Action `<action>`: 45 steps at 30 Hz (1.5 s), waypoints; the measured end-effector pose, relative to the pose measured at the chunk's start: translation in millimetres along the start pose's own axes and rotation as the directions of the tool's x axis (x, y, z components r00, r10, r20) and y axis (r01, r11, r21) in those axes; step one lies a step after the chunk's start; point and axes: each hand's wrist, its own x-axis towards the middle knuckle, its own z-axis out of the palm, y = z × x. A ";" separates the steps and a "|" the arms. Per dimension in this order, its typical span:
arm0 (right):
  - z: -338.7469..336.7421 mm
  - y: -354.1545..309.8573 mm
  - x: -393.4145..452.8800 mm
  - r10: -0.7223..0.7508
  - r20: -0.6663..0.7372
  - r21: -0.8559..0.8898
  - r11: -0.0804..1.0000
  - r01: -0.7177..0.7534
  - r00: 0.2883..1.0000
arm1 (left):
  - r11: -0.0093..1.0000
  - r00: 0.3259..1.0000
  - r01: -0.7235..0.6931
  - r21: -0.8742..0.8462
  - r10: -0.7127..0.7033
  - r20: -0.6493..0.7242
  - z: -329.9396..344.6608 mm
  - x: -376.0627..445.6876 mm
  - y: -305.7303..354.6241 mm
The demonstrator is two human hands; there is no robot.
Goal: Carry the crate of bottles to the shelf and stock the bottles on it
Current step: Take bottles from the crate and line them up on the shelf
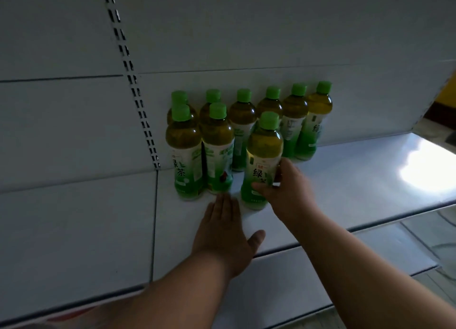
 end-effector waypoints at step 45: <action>-179.9 32.6 -335.9 0.574 -0.152 -0.580 0.608 -0.543 0.804 | 0.716 0.716 -0.695 -0.057 0.697 0.026 -8.9 -201.0 139.0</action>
